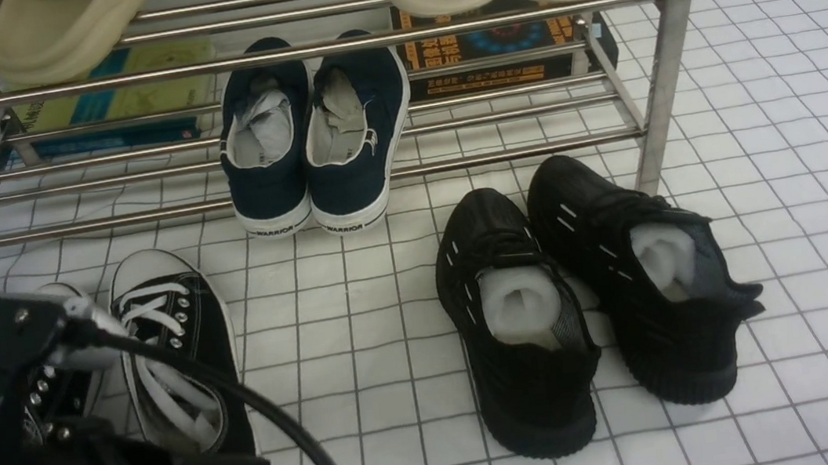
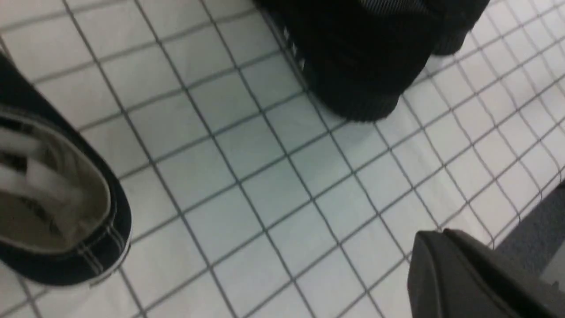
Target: Take the shoes off the shelf with your hand from the white checkered tablecloth.
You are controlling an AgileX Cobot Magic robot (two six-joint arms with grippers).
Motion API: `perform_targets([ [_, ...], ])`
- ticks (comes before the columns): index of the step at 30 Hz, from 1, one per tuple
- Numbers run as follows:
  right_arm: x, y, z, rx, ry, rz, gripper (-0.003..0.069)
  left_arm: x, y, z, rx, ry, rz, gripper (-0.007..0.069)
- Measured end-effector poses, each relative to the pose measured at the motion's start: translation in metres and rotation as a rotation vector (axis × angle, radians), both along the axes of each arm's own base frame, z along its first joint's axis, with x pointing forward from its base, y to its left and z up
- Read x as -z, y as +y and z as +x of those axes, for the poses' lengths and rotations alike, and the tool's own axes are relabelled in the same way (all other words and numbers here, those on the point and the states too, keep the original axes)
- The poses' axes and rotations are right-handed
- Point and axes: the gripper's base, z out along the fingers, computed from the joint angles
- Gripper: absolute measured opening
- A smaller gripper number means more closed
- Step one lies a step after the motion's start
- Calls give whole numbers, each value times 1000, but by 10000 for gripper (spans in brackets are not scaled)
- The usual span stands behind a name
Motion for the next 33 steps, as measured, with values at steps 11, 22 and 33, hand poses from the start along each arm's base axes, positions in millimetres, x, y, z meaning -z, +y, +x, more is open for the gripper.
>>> perform_targets([
  [11,0,0,0,0,0,0,239,-8,0,8,-56,-161,-21,4],
  [22,0,0,0,0,0,0,239,-8,5,14,-112,-254,-10,15],
  [33,0,0,0,0,0,0,239,36,56,-31,-403,-418,90,23],
])
